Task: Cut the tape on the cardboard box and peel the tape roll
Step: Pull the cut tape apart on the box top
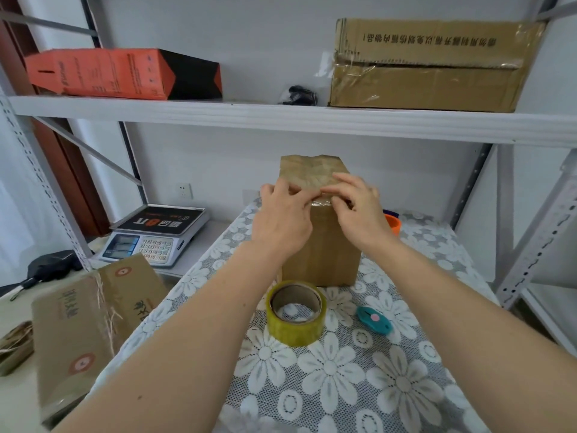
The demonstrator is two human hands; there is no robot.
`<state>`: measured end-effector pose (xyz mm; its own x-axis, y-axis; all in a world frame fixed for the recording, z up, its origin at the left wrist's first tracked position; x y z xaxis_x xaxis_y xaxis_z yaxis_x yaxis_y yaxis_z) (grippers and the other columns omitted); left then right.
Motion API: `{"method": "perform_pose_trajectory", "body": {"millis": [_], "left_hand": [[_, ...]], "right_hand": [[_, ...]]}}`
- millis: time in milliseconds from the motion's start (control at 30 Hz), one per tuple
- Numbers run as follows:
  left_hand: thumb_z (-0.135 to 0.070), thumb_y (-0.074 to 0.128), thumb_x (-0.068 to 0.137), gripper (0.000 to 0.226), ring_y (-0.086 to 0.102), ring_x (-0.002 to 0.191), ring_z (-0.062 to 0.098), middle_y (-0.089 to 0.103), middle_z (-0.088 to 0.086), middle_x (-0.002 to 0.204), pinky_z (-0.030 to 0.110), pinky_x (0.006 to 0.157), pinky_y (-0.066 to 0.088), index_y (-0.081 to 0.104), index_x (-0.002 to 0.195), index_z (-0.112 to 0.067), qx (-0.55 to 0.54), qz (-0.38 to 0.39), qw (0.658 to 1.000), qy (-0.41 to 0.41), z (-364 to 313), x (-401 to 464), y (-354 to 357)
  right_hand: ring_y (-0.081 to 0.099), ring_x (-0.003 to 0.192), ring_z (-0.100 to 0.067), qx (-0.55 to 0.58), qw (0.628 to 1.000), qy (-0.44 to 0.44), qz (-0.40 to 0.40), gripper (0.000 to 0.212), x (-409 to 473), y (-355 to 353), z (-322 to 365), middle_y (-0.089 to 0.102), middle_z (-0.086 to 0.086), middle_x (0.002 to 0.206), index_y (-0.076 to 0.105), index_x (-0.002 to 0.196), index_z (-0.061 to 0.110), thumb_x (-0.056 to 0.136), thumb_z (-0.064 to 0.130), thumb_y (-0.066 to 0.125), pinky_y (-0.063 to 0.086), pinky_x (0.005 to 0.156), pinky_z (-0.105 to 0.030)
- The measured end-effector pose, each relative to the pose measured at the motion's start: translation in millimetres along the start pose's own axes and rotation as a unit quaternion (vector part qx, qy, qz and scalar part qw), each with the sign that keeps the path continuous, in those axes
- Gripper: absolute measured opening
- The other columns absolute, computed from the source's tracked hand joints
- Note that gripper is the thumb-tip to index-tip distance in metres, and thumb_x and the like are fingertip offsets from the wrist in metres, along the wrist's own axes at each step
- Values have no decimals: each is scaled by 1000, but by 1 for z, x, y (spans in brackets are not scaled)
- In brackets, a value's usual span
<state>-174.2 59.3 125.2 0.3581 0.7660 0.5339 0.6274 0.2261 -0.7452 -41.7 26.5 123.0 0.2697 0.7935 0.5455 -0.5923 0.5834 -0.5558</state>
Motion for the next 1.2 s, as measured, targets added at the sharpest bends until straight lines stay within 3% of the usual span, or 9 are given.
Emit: {"method": "perform_pose_trajectory", "body": {"millis": [200,400,533,633,700,767,900,1033,1200], "left_hand": [[-38,42,97,35,38,114,25,46,1,122,29,70,37,49,130,-33,96,-5,993,72,-7,-5,0],[-33,47,95,37,42,116,25,49,-1,129,27,79,37,46,131,-24,123,-15,987,106,-6,-12,-5],[-24,50,92,47,38,129,23,46,-2,139,29,85,47,40,137,-20,145,-17,982,119,-5,-20,0],[-17,50,91,48,42,125,27,46,4,139,36,82,53,37,136,-11,182,5,971,157,-9,-18,2],[-23,51,93,42,47,119,27,52,7,131,37,86,49,41,131,-10,172,13,972,159,-8,-14,-4],[-30,55,93,36,53,110,28,61,9,119,36,89,42,48,123,-10,45,10,993,107,-3,-15,-17],[-27,60,91,18,54,77,24,58,0,80,38,65,46,55,89,-9,-83,-108,985,105,-1,-51,-30],[-30,60,92,20,50,59,18,47,-10,61,26,54,39,51,83,-16,-91,-10,995,41,13,-83,1],[-35,63,89,27,46,54,13,49,-6,57,25,51,37,47,73,-20,-103,10,993,-60,40,-101,19]], "right_hand": [[36,119,-17,-190,975,-111,40,35,-8,-2,11,53,6,128,58,123,20,95,31,39,40,95,-30],[41,108,-18,-207,971,-112,44,22,-7,-4,12,55,2,116,49,106,19,94,35,41,41,78,-30],[33,128,-21,-258,957,-109,75,49,-16,3,5,42,0,140,38,136,28,93,52,40,43,95,-36],[25,137,-20,-267,954,-85,103,54,-15,4,5,34,1,147,37,140,26,94,55,35,34,106,-37],[28,135,-20,-242,962,-66,110,53,-15,3,9,36,-1,145,37,138,21,95,52,36,34,105,-36],[39,126,-21,-195,978,-43,55,49,-20,-8,11,44,-5,136,37,134,15,96,45,42,36,97,-32],[44,117,-21,-181,980,-63,-59,39,-48,-23,6,49,-9,129,43,126,8,96,31,47,39,98,-32],[38,129,-24,-184,979,-45,-78,32,-68,-24,-4,42,-11,138,49,117,4,93,25,52,33,106,-33],[46,113,-23,-186,978,-62,-75,26,-82,-28,-3,50,-10,123,51,114,5,92,18,53,42,94,-31]]}}
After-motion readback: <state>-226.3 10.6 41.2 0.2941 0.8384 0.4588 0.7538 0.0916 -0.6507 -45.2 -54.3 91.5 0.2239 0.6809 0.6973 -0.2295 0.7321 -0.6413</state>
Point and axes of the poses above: each hand's wrist, its own x-axis towards the middle knuckle, its own y-axis out of the palm, z = x × y, the point moved 6 cm from there along x, towards the middle knuckle
